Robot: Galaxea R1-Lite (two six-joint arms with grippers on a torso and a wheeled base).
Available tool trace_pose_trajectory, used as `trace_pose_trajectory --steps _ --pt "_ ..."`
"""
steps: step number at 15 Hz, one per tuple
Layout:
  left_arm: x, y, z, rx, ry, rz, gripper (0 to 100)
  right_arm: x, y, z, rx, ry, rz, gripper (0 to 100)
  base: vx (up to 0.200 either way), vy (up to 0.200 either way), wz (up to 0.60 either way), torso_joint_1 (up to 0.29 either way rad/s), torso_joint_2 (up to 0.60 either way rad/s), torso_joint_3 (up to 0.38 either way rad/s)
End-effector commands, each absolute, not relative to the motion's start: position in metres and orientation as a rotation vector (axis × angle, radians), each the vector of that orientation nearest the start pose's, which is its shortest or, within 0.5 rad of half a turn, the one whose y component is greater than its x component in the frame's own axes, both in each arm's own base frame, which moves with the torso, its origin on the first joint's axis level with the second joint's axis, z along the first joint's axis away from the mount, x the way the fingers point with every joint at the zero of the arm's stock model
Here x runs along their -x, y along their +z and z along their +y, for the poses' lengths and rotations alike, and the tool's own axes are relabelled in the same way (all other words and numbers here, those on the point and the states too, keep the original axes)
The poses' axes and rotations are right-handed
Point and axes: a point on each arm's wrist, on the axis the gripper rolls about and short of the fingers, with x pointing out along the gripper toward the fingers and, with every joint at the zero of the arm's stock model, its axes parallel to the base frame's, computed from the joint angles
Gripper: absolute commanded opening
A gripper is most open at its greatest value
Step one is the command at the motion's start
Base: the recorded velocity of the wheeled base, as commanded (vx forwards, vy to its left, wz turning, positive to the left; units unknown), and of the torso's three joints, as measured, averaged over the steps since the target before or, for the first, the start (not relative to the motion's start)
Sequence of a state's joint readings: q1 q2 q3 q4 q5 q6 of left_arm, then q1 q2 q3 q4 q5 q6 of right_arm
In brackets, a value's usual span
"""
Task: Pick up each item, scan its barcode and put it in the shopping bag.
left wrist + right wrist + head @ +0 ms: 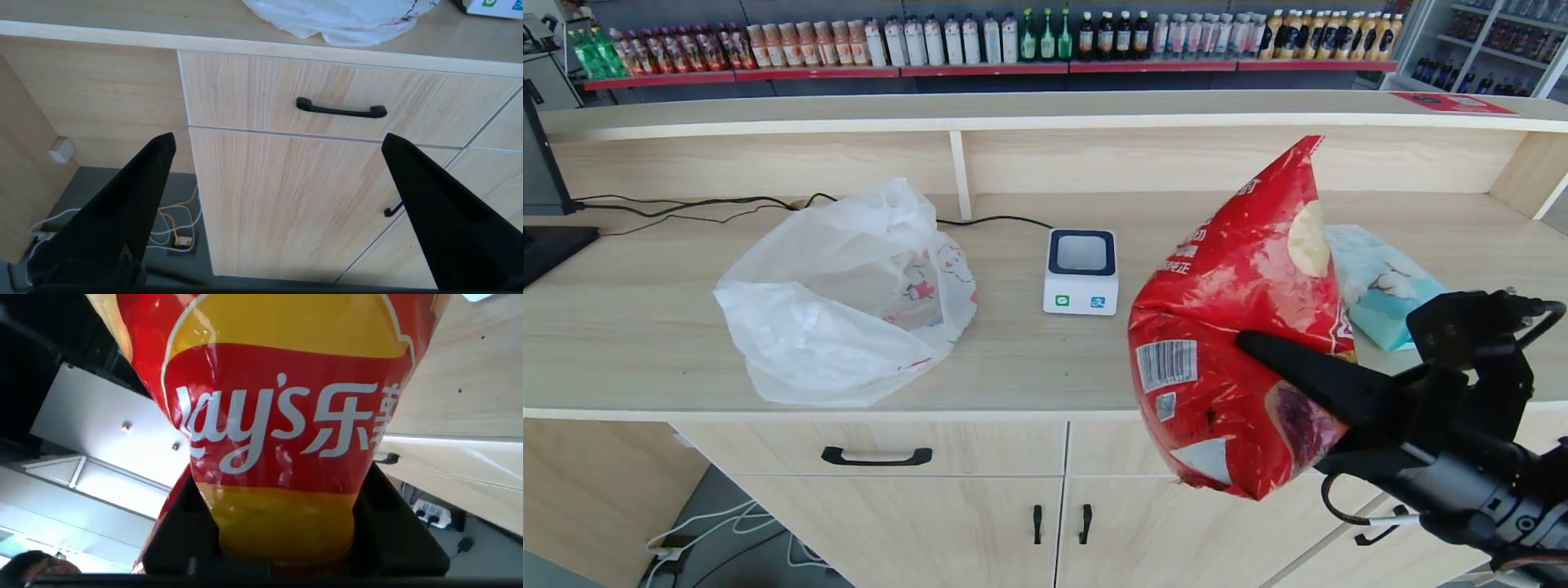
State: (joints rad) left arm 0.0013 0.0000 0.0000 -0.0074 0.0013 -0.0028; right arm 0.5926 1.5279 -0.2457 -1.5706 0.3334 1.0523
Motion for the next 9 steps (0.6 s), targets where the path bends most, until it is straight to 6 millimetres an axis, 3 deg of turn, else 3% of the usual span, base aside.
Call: trace_pose_trajectory --steps 1,6,9 --pt "0.023 0.076 0.0 0.003 0.003 -0.008 100 -0.163 0.183 0.122 -1.032 1.002 0.235 0 0.0 0.0 0.0 0.0 0.0 0.0" --pt "0.023 0.076 0.0 0.003 0.003 -0.008 100 -0.15 0.197 0.116 -1.216 1.045 0.283 0 0.0 0.0 0.0 0.0 0.0 0.0" --pt "0.023 0.076 0.0 0.003 0.003 -0.008 100 -0.122 0.206 0.121 -1.223 1.187 0.311 0 0.0 0.0 0.0 0.0 0.0 0.0"
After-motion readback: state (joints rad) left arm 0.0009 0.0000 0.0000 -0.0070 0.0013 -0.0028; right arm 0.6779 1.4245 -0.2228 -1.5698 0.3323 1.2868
